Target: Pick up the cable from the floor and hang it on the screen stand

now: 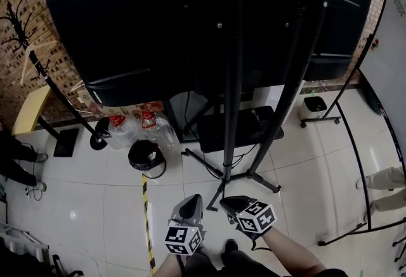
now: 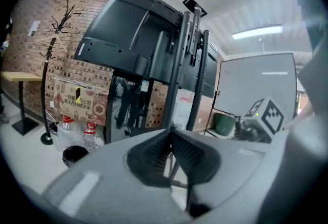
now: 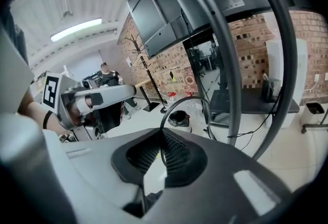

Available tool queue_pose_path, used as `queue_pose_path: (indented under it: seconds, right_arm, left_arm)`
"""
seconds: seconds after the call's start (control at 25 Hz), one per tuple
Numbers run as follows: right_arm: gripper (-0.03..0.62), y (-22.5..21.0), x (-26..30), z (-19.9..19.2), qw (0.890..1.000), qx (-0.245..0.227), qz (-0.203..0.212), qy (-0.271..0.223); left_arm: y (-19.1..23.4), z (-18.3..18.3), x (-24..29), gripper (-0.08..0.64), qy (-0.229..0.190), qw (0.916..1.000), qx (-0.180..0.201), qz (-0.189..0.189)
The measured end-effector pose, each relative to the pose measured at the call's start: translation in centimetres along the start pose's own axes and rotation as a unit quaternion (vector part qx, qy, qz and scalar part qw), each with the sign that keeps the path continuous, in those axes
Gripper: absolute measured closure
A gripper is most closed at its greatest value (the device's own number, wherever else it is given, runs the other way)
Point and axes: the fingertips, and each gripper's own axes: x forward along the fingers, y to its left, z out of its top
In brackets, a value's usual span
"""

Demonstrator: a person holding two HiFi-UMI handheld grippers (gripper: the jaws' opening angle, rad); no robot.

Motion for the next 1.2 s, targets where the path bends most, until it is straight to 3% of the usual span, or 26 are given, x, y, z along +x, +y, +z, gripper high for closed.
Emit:
queue_pose_path:
  seconds: [0.16,0.48,0.6,0.84,1.2]
  right_arm:
    - [0.578,-0.1,-3.4,2.4,1.0,0.008,0.004,-0.01]
    - [0.578,1.0,-9.0,8.3,0.995,-0.086,-0.01,-0.048]
    - [0.578,1.4,-11.1,9.7,0.989,-0.133,-0.025,-0.056]
    - [0.578,0.7,-15.6,13.8,0.979,-0.166,-0.069,-0.098]
    - [0.578,0.4,-18.0,19.2,0.967,-0.173,-0.136,-0.13]
  left_arm:
    - [-1.0,2.4,-0.2,0.555,-0.026,0.9996,0.009,0.0]
    - [-5.7,7.2,-0.1,0.555,-0.073,0.9948,0.063,-0.035]
    - [-7.1,8.2,0.0,0.555,-0.088,0.9928,0.071,-0.041]
    - [-9.1,10.4,0.7,0.555,-0.105,0.9897,0.076,-0.061]
    - [-9.9,14.5,3.2,0.556,-0.11,0.9833,0.073,-0.125]
